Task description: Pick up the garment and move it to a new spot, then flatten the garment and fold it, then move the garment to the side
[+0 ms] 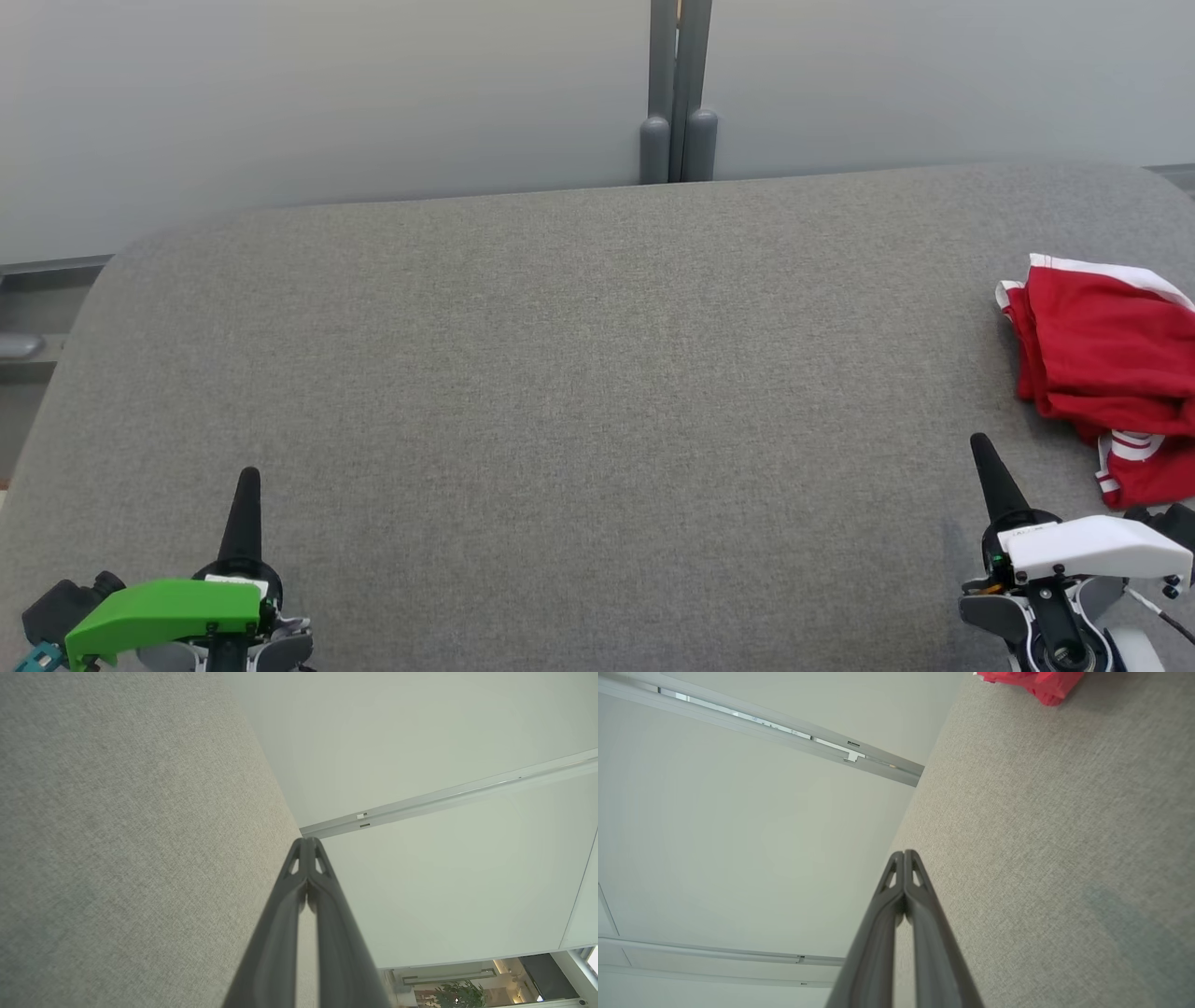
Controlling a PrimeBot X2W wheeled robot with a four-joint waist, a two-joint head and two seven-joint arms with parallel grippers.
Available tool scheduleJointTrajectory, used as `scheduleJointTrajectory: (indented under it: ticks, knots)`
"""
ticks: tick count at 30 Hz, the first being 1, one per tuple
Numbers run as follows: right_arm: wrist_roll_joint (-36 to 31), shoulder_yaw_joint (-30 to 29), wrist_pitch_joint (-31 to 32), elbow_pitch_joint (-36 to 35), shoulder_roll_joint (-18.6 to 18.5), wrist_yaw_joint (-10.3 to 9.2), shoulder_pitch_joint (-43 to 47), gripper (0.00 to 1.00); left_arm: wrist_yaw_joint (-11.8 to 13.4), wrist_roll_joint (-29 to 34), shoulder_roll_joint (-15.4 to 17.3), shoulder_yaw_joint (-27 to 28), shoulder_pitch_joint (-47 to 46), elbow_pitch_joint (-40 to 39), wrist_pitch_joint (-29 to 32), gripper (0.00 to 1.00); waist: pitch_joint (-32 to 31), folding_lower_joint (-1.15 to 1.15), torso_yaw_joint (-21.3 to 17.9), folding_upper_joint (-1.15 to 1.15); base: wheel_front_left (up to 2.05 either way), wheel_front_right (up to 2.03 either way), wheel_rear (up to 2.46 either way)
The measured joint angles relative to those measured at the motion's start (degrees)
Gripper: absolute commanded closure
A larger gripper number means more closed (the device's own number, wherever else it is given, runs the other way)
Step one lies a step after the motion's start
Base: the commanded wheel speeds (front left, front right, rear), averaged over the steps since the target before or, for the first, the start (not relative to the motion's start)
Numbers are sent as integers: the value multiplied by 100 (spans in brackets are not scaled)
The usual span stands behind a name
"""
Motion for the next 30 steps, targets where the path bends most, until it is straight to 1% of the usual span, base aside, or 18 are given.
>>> scheduleJointTrajectory:
  ticks: [30]
  knots:
    - [1591,-34,353,-105,5,0,-168,100,0,-1281,-36,80,-250,-54,367,100,49,0,-40,0,0,0,0]
